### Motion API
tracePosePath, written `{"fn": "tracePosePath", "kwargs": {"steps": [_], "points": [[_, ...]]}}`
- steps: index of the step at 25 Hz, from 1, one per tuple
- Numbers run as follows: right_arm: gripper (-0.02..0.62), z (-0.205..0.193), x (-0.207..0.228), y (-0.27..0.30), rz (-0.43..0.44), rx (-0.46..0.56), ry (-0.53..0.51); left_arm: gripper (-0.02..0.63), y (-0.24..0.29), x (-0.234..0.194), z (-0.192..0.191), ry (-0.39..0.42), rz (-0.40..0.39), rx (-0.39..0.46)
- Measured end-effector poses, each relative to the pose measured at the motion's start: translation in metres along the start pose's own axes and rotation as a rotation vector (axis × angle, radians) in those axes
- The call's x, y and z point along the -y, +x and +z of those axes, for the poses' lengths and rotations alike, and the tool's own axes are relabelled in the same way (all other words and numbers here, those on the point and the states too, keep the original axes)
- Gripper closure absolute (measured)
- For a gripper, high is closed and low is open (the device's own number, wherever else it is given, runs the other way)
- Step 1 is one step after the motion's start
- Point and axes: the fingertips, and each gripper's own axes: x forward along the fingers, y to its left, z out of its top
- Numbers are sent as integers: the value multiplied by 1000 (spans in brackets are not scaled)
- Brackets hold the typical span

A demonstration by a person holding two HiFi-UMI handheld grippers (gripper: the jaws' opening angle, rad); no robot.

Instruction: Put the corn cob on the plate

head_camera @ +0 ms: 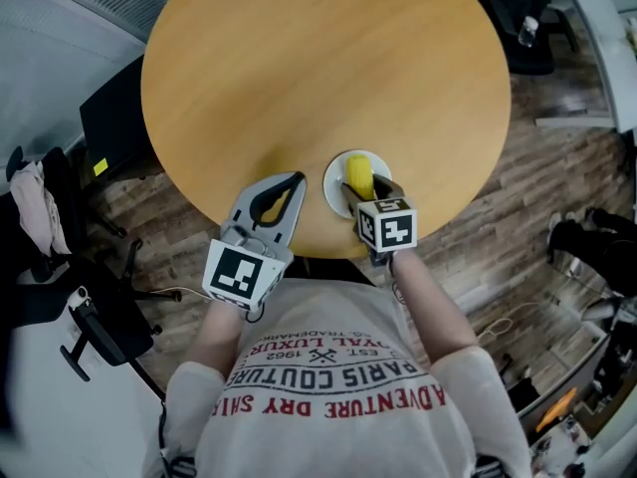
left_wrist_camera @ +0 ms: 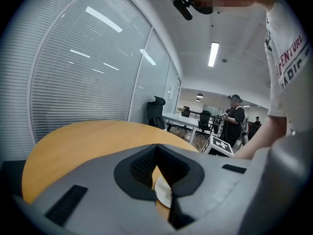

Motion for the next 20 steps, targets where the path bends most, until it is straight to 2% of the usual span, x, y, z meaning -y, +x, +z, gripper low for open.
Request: {"fn": "tracePosePath", "kwargs": {"steps": [9, 13, 17, 20], "points": [[324, -5, 5, 9, -17, -15, 50, 573, 16, 4, -9, 9, -48, -22], [324, -5, 10, 11, -52, -4, 77, 573, 22, 12, -10, 7, -66, -33], [324, -3, 12, 12, -95, 17, 96, 574, 24, 10, -14, 26, -64, -48], [324, -2, 10, 12, -80, 30, 119, 573, 22, 8, -14, 23, -60, -53]]}}
